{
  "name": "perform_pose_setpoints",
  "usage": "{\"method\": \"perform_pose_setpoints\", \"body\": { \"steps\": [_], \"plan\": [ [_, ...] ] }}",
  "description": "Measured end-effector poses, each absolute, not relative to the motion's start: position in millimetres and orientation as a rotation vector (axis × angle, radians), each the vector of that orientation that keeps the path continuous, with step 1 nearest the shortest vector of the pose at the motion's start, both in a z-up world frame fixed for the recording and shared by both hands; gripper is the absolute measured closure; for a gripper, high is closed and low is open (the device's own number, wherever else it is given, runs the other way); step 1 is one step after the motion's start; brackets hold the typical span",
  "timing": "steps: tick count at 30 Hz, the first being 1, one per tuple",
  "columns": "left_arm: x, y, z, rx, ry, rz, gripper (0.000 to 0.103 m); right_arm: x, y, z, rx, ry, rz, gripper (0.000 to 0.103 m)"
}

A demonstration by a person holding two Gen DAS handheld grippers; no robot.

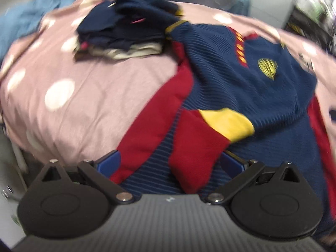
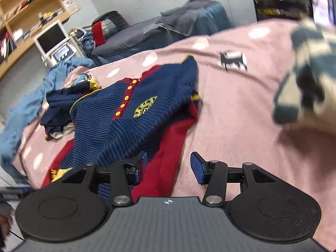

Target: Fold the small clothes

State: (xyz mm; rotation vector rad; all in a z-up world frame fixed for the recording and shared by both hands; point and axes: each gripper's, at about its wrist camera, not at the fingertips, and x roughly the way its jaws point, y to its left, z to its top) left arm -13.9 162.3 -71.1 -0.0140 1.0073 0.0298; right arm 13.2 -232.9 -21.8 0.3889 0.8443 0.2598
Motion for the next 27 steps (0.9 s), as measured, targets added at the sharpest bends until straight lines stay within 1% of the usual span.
{"method": "perform_pose_setpoints", "body": {
  "steps": [2, 4, 5, 6, 8, 10, 11, 12, 14, 16, 18, 19, 20, 21, 22, 23, 24, 25, 26, 27],
  "plan": [
    [-12, 145, -79, 0.104, 1.013, 0.056, 0.000, 9, -230, -23, 0.391, 0.847, 0.275, 0.023],
    [-12, 138, -84, 0.107, 1.000, 0.031, 0.003, 6, -225, -23, 0.375, 0.848, 0.292, 0.023],
    [-13, 137, -84, 0.076, 0.975, -0.004, 0.016, 5, -222, -22, 0.365, 0.847, 0.303, 0.023],
    [-12, 138, -85, 0.050, 0.969, -0.026, 0.043, 5, -219, -21, 0.353, 0.842, 0.309, 0.023],
    [-7, 145, -86, 0.009, 0.980, -0.004, 0.076, 7, -209, -18, 0.322, 0.840, 0.309, 0.023],
    [-6, 163, -80, -0.063, 0.953, 0.016, 0.080, 13, -196, -19, 0.299, 0.838, 0.306, 0.023],
    [-6, 176, -76, -0.132, 0.942, 0.019, 0.087, 15, -195, -19, 0.295, 0.837, 0.304, 0.023],
    [-6, 193, -70, -0.243, 0.935, 0.006, 0.089, 15, -195, -19, 0.293, 0.837, 0.303, 0.023],
    [-8, 226, -61, -0.508, 0.921, -0.086, 0.089, 19, -191, -21, 0.291, 0.837, 0.294, 0.023],
    [-9, 252, -57, -0.678, 0.887, -0.141, 0.089, 22, -191, -24, 0.290, 0.839, 0.281, 0.023],
    [-8, 268, -65, -0.701, 0.890, -0.087, 0.089, 28, -192, -26, 0.272, 0.844, 0.256, 0.023],
    [-7, 274, -72, -0.683, 0.919, -0.018, 0.089, 31, -191, -26, 0.252, 0.841, 0.234, 0.023],
    [-7, 279, -82, -0.685, 0.960, 0.036, 0.084, 32, -189, -26, 0.221, 0.826, 0.212, 0.023],
    [-8, 284, -92, -0.727, 0.991, 0.051, 0.074, 34, -187, -24, 0.184, 0.806, 0.201, 0.023],
    [-12, 288, -100, -0.783, 0.998, 0.057, 0.069, 35, -184, -23, 0.146, 0.790, 0.197, 0.023],
    [-16, 287, -105, -0.806, 0.994, 0.053, 0.061, 38, -181, -23, 0.101, 0.781, 0.197, 0.023],
    [-19, 283, -105, -0.789, 0.996, 0.045, 0.057, 42, -177, -23, 0.054, 0.777, 0.197, 0.023],
    [-20, 277, -104, -0.757, 1.001, 0.048, 0.056, 47, -174, -25, 0.009, 0.774, 0.190, 0.027],
    [-20, 271, -101, -0.724, 1.001, 0.060, 0.051, 53, -172, -27, -0.020, 0.769, 0.181, 0.028],
    [-21, 265, -97, -0.690, 0.996, 0.065, 0.043, 59, -172, -30, -0.026, 0.764, 0.179, 0.029]
  ]
}}
